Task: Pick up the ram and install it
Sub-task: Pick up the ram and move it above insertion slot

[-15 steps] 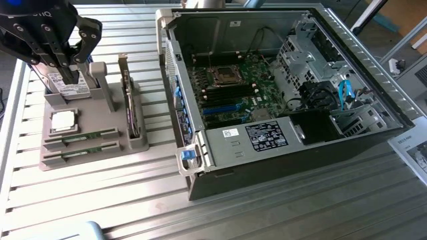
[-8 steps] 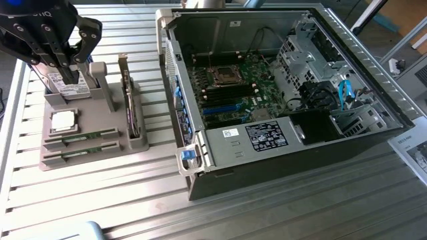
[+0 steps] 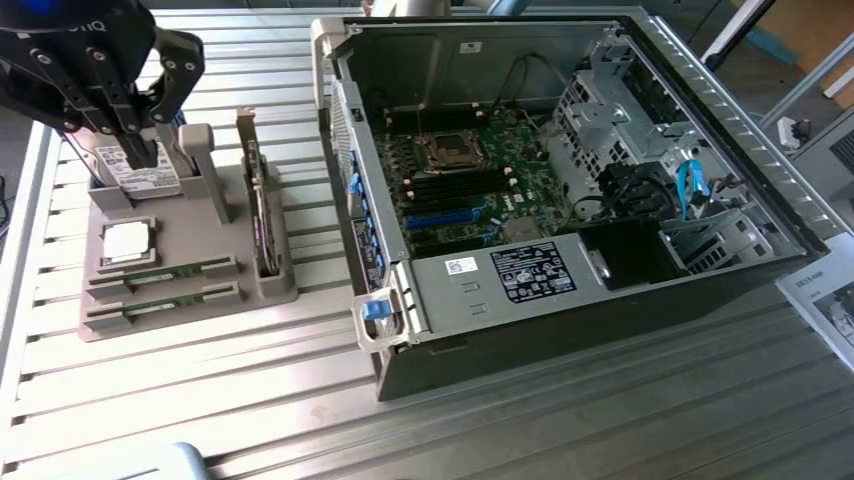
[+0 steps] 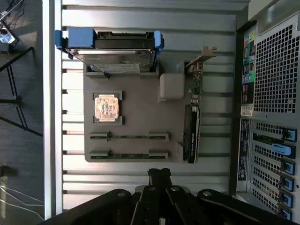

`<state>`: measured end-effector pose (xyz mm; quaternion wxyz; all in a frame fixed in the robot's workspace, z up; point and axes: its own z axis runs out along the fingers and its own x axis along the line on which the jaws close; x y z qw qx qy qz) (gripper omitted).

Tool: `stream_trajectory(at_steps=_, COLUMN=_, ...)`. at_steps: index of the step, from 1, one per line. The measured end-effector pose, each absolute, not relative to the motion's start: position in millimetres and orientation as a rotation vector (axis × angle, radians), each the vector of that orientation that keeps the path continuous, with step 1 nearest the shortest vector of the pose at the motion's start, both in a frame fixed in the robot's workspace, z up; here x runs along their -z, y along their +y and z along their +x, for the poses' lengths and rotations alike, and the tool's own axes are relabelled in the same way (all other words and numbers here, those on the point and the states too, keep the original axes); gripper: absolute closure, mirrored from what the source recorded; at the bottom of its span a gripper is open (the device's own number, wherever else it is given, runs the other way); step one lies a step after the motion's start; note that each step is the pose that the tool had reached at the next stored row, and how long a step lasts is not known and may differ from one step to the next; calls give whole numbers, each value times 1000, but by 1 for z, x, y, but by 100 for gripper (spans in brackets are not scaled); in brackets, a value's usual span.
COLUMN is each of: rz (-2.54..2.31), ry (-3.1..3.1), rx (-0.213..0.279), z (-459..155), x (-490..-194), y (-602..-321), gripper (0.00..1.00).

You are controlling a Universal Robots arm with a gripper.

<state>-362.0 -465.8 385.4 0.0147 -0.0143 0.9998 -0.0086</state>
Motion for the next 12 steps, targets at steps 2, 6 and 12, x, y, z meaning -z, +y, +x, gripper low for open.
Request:
stream_trajectory(at_steps=2, rz=-85, ry=3111, rx=26, z=-362, x=-385, y=-466, gripper=87)
stream_trajectory(at_steps=6, rz=-157, ry=3108, rx=25, z=-362, x=-385, y=-466, gripper=87)
stream_trajectory(at_steps=12, rz=-264, ry=3100, rx=23, z=-362, x=-385, y=-466, gripper=87)
